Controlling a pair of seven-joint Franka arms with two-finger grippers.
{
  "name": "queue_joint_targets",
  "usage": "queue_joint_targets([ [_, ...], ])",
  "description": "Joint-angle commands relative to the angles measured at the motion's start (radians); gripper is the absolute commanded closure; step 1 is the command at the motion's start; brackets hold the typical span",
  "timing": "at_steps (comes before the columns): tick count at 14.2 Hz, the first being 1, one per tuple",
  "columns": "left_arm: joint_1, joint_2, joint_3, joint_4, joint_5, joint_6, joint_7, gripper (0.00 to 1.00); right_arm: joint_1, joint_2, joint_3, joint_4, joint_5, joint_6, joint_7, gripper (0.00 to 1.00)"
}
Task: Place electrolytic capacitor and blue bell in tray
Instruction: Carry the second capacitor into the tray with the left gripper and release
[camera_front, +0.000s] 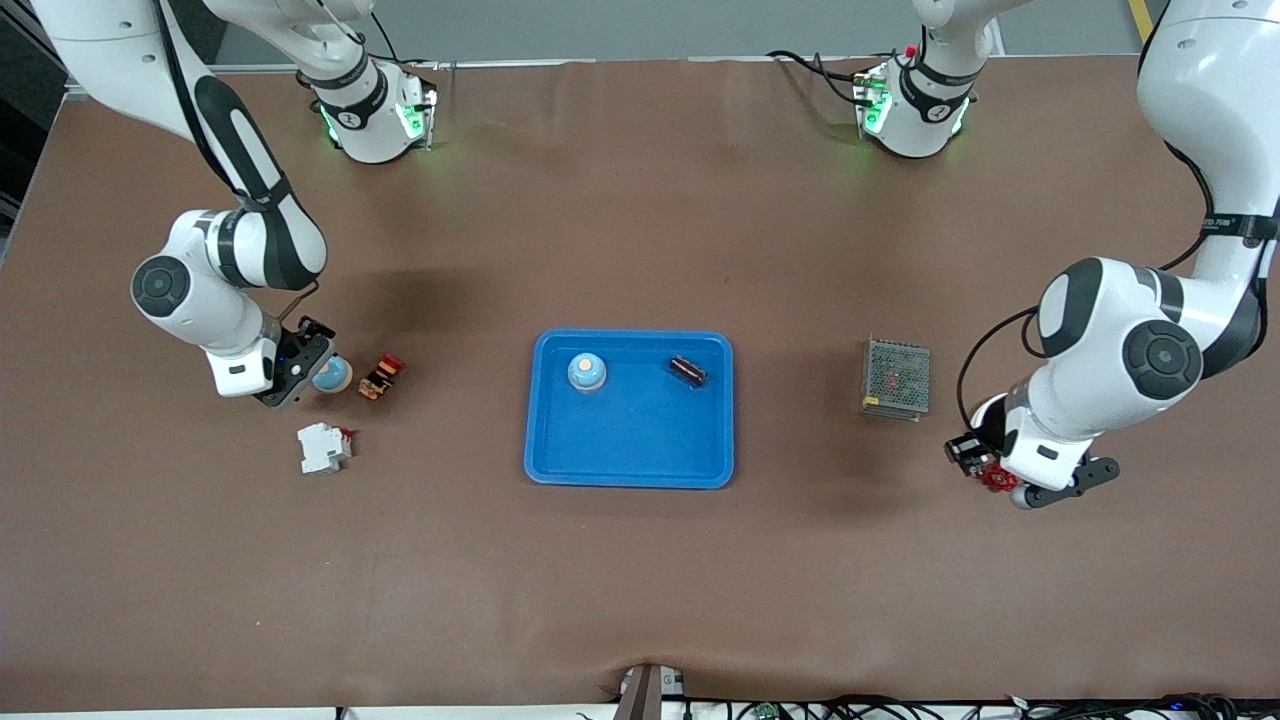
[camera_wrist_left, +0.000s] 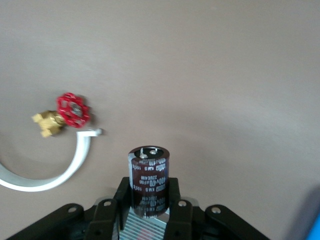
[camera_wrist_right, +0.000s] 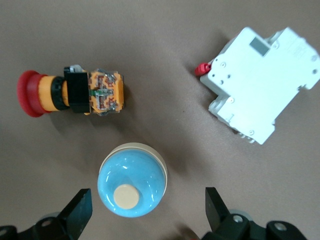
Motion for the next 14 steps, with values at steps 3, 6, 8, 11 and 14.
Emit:
queue_joint_targets([
  [3, -0.112, 0.011, -0.018, 0.062, 0.011, -0.026, -0.079, 1.00, -0.014, 0.016, 0.018, -0.017, -0.007, 0.028, -0.015, 0.00],
  [6, -0.216, 0.042, -0.015, 0.089, 0.011, -0.027, -0.176, 1.00, -0.010, 0.033, 0.020, -0.033, -0.003, 0.069, -0.013, 0.00],
  [8, -0.285, 0.074, -0.013, 0.115, 0.011, -0.026, -0.267, 1.00, -0.010, 0.052, 0.020, -0.034, -0.003, 0.092, -0.013, 0.00],
  [11, -0.386, 0.112, -0.010, 0.124, 0.012, -0.026, -0.403, 1.00, -0.010, 0.056, 0.021, -0.033, -0.003, 0.097, -0.013, 0.00],
  [14, -0.429, 0.129, -0.010, 0.136, 0.009, -0.027, -0.463, 1.00, -0.007, 0.065, 0.023, -0.033, 0.002, 0.103, -0.013, 0.00],
])
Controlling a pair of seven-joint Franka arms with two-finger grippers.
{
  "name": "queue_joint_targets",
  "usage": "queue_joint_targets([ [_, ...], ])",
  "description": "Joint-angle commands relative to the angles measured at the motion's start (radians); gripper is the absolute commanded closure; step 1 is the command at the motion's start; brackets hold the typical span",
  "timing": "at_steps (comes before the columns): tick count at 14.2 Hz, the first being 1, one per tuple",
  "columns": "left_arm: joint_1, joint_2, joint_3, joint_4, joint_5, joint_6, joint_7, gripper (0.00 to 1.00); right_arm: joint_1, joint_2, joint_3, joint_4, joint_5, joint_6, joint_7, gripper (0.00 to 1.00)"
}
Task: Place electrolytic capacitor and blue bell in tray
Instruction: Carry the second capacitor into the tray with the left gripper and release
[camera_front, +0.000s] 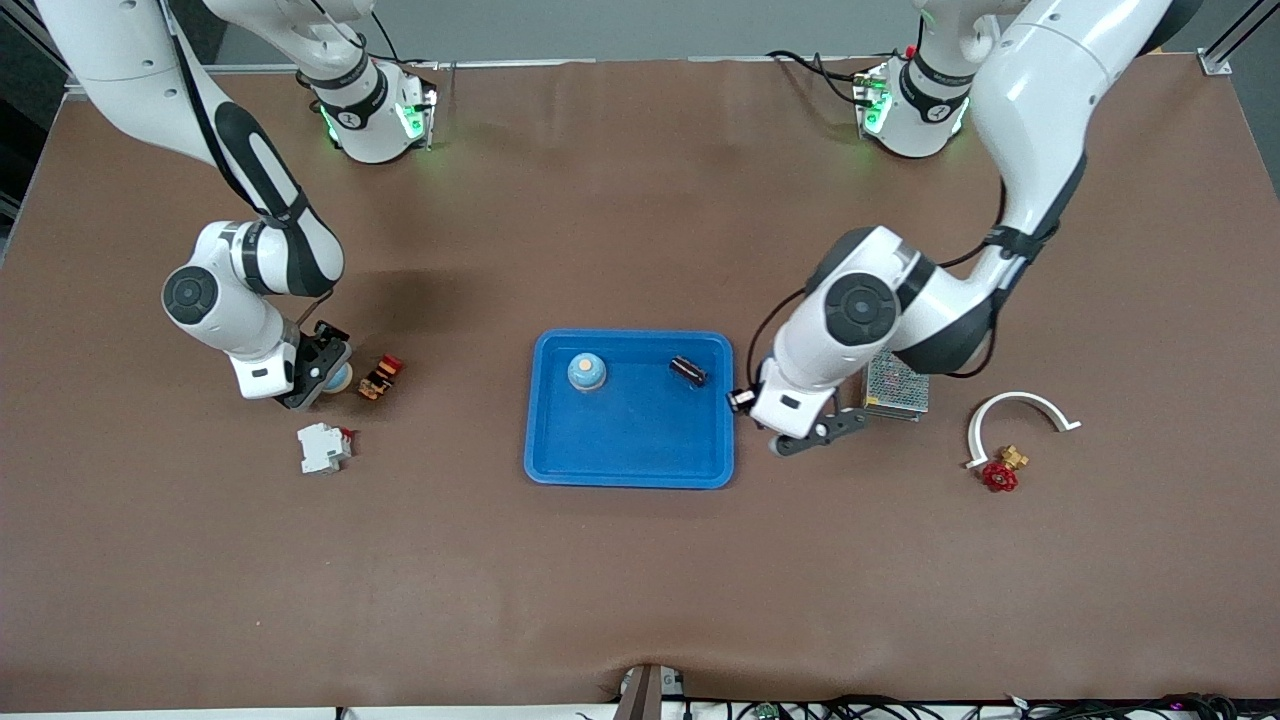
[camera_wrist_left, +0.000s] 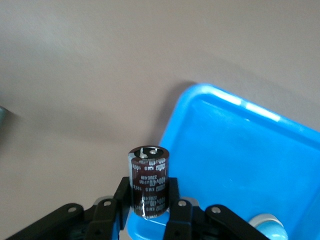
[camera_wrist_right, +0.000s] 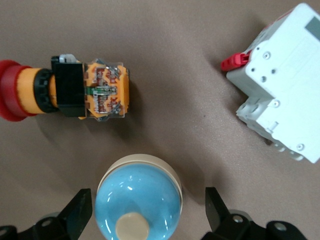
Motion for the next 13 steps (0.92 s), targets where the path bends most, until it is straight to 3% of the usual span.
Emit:
queue_joint_targets([
  [1, -0.037, 0.030, 0.005, 0.038, 0.009, -0.021, -0.061, 1.00, -0.008, -0.006, 0.010, -0.016, 0.002, 0.017, -0.010, 0.00],
  [4, -0.072, 0.064, 0.005, 0.055, 0.011, -0.019, -0.139, 1.00, -0.008, -0.006, 0.010, -0.016, 0.002, 0.017, -0.010, 0.00],
  [5, -0.092, 0.090, 0.005, 0.075, 0.011, -0.018, -0.162, 1.00, -0.008, -0.006, 0.010, -0.016, 0.002, 0.017, -0.010, 0.06],
  [7, -0.150, 0.145, 0.033, 0.139, 0.012, -0.011, -0.248, 1.00, -0.008, -0.006, 0.011, -0.016, 0.002, 0.017, -0.007, 0.30],
  [10, -0.280, 0.177, 0.158, 0.192, 0.008, -0.002, -0.331, 1.00, -0.008, -0.006, 0.011, -0.013, 0.002, 0.017, -0.006, 0.58],
  [11, -0.316, 0.185, 0.198, 0.195, 0.008, 0.007, -0.329, 1.00, -0.007, -0.006, 0.011, -0.013, 0.002, 0.015, -0.006, 0.65],
  [13, -0.345, 0.214, 0.241, 0.198, 0.006, 0.082, -0.337, 1.00, -0.007, -0.007, 0.011, -0.011, 0.002, 0.015, -0.003, 0.66],
])
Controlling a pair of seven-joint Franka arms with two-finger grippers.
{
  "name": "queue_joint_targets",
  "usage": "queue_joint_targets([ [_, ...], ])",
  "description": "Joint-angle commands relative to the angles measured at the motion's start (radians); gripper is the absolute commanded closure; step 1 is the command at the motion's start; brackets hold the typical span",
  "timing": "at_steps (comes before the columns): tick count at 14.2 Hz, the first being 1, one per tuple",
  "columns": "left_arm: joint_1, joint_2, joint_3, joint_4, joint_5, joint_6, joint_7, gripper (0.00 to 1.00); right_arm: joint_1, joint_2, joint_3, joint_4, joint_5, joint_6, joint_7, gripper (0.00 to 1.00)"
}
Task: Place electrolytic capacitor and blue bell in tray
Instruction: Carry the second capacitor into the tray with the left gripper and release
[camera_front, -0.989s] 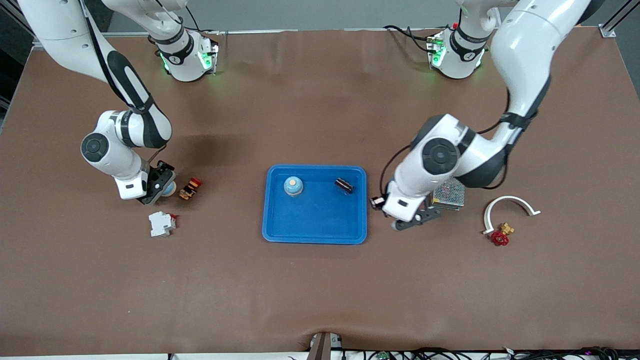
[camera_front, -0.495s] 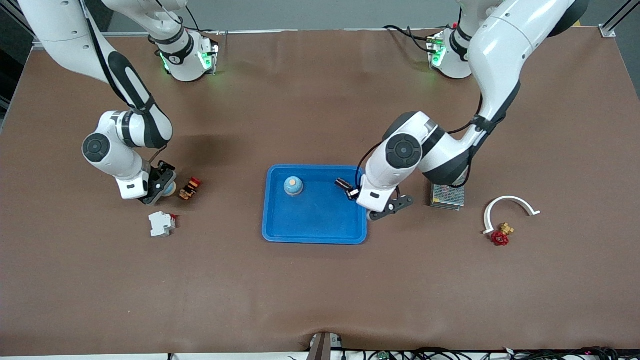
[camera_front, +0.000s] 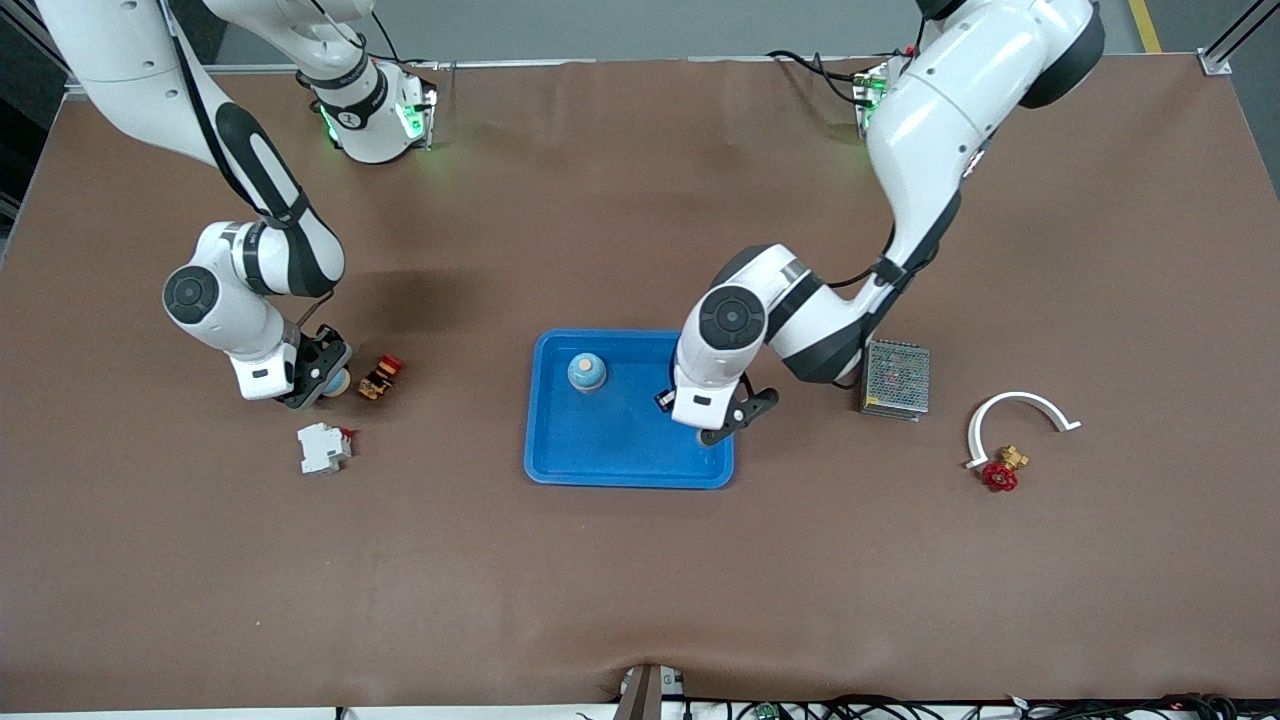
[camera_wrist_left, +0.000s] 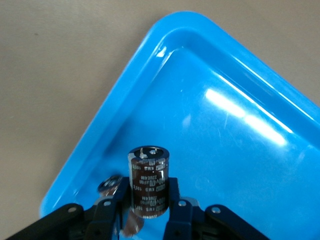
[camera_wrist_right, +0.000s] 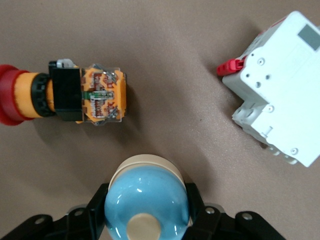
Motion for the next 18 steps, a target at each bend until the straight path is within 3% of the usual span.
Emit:
queue_joint_targets([
  [1, -0.033, 0.046, 0.048, 0.039, 0.006, 0.072, -0.028, 1.00, -0.007, -0.008, 0.010, -0.010, 0.002, 0.003, -0.001, 0.66],
  [6, -0.031, 0.109, 0.097, 0.062, 0.005, 0.176, -0.076, 1.00, -0.008, -0.022, 0.010, 0.016, 0.002, -0.037, -0.004, 0.66],
  [7, -0.031, 0.109, 0.097, 0.068, 0.005, 0.176, -0.097, 0.83, -0.010, -0.025, 0.010, 0.033, 0.002, -0.072, -0.004, 0.66],
  [8, -0.031, 0.103, 0.097, 0.068, 0.005, 0.175, -0.117, 0.26, -0.010, -0.028, 0.010, 0.056, 0.002, -0.116, -0.006, 0.66],
  [9, -0.034, 0.095, 0.097, 0.067, 0.006, 0.170, -0.122, 0.00, -0.008, -0.033, 0.010, 0.083, 0.002, -0.168, -0.006, 0.66],
  [14, -0.016, 0.031, 0.091, 0.073, 0.012, 0.091, -0.081, 0.00, 0.034, -0.065, 0.010, 0.255, 0.005, -0.454, 0.038, 0.66],
  [18, 0.055, -0.088, 0.091, 0.073, 0.014, -0.063, 0.110, 0.00, 0.076, -0.060, 0.010, 0.523, 0.006, -0.725, 0.195, 0.66],
])
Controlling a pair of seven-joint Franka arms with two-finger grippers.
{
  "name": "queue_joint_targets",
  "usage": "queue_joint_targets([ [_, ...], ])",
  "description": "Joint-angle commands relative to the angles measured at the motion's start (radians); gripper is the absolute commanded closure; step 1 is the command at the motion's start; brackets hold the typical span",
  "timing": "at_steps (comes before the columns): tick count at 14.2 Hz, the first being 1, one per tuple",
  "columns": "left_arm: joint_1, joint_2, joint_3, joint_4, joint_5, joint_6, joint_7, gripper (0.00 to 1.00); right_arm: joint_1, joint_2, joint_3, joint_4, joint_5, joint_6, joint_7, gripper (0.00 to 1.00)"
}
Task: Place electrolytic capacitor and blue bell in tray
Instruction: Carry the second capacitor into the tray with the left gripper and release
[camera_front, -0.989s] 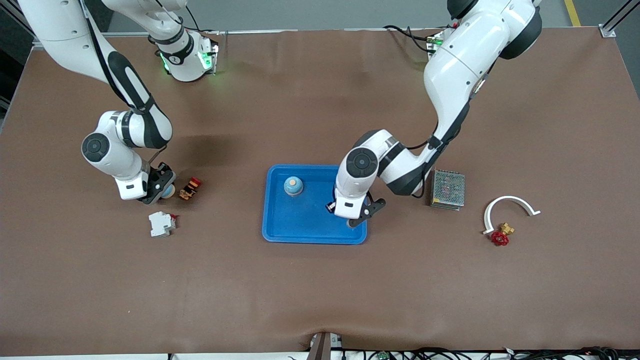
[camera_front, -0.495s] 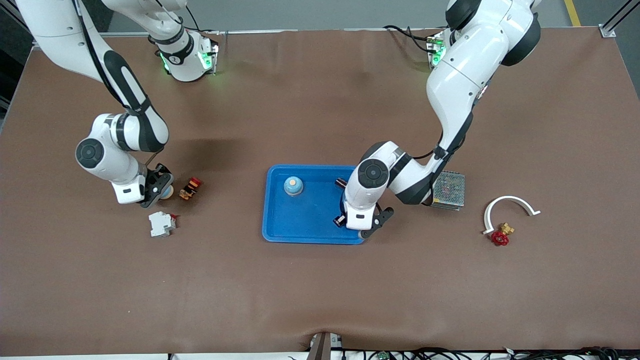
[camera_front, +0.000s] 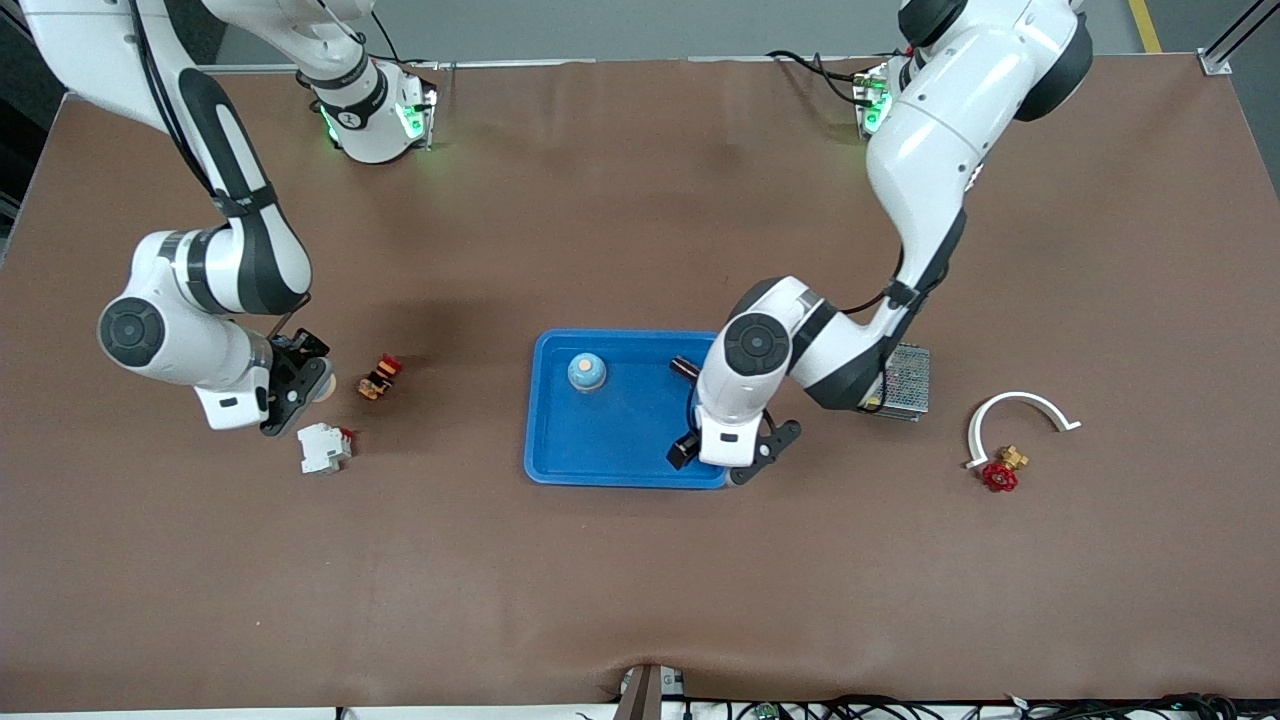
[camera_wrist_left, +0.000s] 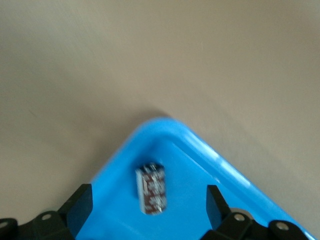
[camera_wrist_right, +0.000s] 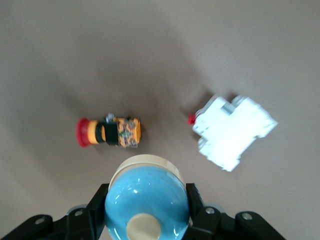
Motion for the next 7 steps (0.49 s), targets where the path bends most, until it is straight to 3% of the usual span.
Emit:
queue_joint_targets([
  [1, 0.054, -0.128, -0.001, -0.019, 0.013, -0.124, 0.151, 0.00, 0.038, 0.008, -0.002, 0.219, 0.005, -0.207, 0.131, 0.66],
  [3, 0.094, -0.197, 0.003, -0.022, 0.019, -0.164, 0.271, 0.00, 0.097, 0.015, -0.002, 0.337, 0.007, -0.286, 0.291, 0.66],
  [7, 0.171, -0.300, 0.003, -0.025, 0.017, -0.219, 0.529, 0.00, 0.212, 0.025, -0.002, 0.362, 0.094, -0.272, 0.633, 0.66],
])
